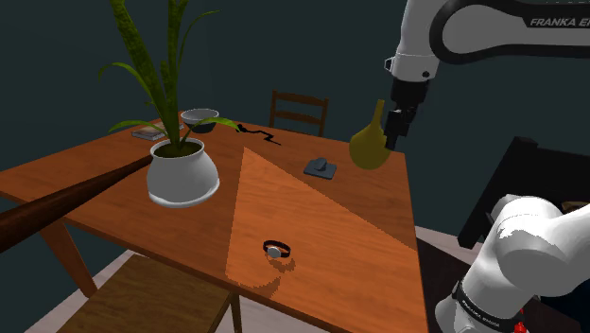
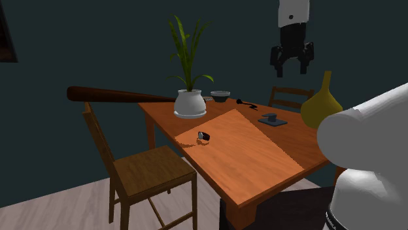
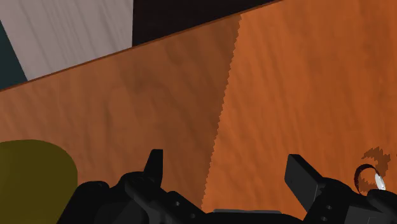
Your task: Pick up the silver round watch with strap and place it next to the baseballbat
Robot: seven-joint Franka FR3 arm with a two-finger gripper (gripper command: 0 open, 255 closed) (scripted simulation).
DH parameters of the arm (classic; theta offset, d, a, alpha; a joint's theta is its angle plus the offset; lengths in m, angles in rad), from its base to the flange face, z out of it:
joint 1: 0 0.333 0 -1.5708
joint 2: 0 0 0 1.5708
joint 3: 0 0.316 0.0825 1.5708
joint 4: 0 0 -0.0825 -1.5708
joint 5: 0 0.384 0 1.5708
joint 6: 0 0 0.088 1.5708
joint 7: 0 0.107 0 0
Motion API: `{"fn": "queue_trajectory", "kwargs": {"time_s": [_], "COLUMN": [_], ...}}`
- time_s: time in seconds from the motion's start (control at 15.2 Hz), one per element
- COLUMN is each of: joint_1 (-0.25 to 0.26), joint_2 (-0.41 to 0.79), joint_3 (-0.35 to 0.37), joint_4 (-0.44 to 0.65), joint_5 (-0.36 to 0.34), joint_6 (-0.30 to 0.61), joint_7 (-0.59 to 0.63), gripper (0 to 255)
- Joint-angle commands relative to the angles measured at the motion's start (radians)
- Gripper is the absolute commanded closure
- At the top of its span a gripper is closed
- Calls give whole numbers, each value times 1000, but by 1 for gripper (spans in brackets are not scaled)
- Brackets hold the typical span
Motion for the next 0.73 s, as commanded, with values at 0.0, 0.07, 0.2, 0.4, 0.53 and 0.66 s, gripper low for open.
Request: {"fn": "queue_trajectory", "kwargs": {"time_s": [0.0,0.07,0.2,0.4,0.53,0.66], "joint_1": [0,7,22,43,57,69], "joint_2": [0,10,34,80,116,156], "joint_3": [0,14,44,88,118,148], "joint_4": [0,-12,-33,-55,-64,-68], "joint_5": [0,11,31,59,74,88], "joint_6": [0,23,71,143,192,241], "joint_7": [0,17,50,99,131,163], "gripper": [0,0,0,0,0,0]}}
